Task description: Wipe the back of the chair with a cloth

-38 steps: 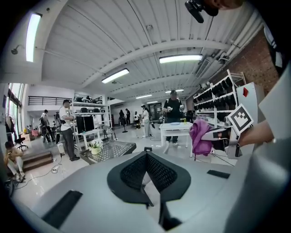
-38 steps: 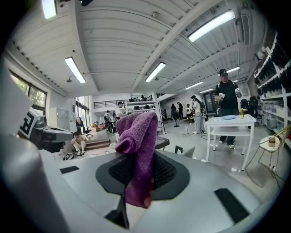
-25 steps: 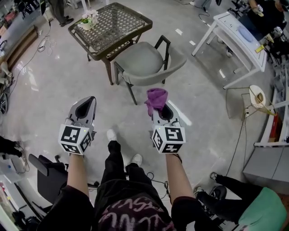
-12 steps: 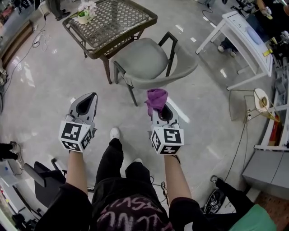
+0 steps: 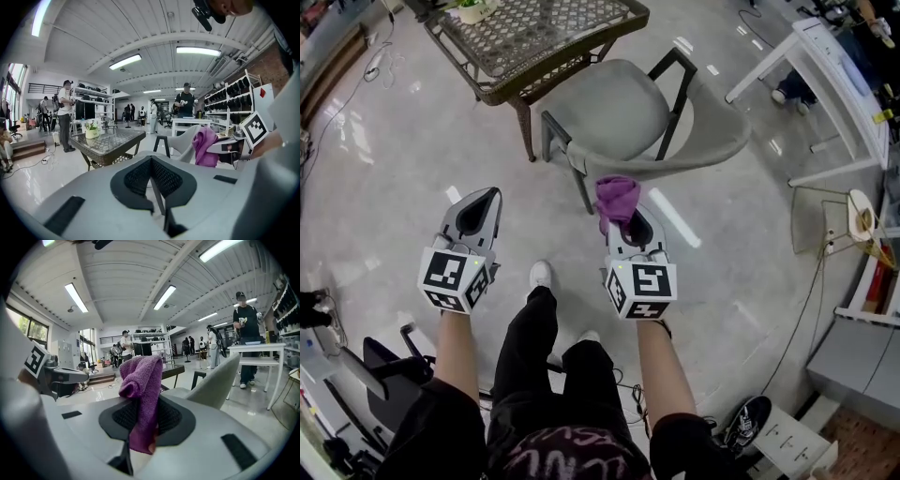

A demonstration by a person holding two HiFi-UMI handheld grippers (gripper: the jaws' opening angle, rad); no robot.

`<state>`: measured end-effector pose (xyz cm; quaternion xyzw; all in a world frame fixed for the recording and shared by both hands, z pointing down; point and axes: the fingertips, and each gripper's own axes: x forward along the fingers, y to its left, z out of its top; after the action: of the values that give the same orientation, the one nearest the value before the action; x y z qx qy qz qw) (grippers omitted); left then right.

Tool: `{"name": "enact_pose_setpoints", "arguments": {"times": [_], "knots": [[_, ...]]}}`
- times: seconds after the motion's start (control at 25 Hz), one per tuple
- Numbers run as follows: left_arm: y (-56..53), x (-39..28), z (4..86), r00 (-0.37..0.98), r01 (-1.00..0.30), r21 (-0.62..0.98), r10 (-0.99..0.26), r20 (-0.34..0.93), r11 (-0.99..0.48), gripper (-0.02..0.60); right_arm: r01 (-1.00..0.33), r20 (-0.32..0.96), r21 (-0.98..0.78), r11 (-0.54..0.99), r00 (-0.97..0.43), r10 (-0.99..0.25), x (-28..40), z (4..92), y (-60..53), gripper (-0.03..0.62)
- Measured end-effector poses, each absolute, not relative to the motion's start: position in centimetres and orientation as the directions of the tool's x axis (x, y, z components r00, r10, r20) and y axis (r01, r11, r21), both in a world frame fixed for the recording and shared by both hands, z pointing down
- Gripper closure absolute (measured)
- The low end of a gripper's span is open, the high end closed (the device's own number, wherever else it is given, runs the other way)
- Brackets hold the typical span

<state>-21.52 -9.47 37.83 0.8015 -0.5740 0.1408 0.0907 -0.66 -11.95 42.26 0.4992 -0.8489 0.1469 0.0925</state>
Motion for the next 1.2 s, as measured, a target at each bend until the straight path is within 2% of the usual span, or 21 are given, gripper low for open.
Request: {"name": "enact_pose_setpoints", "arguments": {"times": [0.24,0.44,0.72,1.2], "knots": [[-11.9,-20.0,42.8,0.351,-0.924,-0.024,-0.874,0.337,-0.381,0.572,-0.861,0.317,-0.154,0.484,-0.507,-0.802,-2.0,47.2,-14.8,0.502],[-13.5,-20.2,47.0,0.364,-0.895,-0.114,-0.855,0.369,-0.430,0.572,-0.841,0.323,-0.098,0.533,-0.533,-0.782,-4.4,50.6,-16.6,0.502],[-12.9,-21.1,51.6,0.361,-0.900,-0.083,-0.836,0.413,-0.429,0.572,-0.830,0.308,-0.098,0.549,-0.550,-0.777,-7.2,54.1,-19.5,0.502],[-12.5,-18.2,54.2,0.402,-0.879,-0.070,-0.811,0.425,-0.472,0.572,-0.888,0.286,-0.089,0.452,-0.457,-0.842,-0.7,54.9,-19.1,0.501]]}}
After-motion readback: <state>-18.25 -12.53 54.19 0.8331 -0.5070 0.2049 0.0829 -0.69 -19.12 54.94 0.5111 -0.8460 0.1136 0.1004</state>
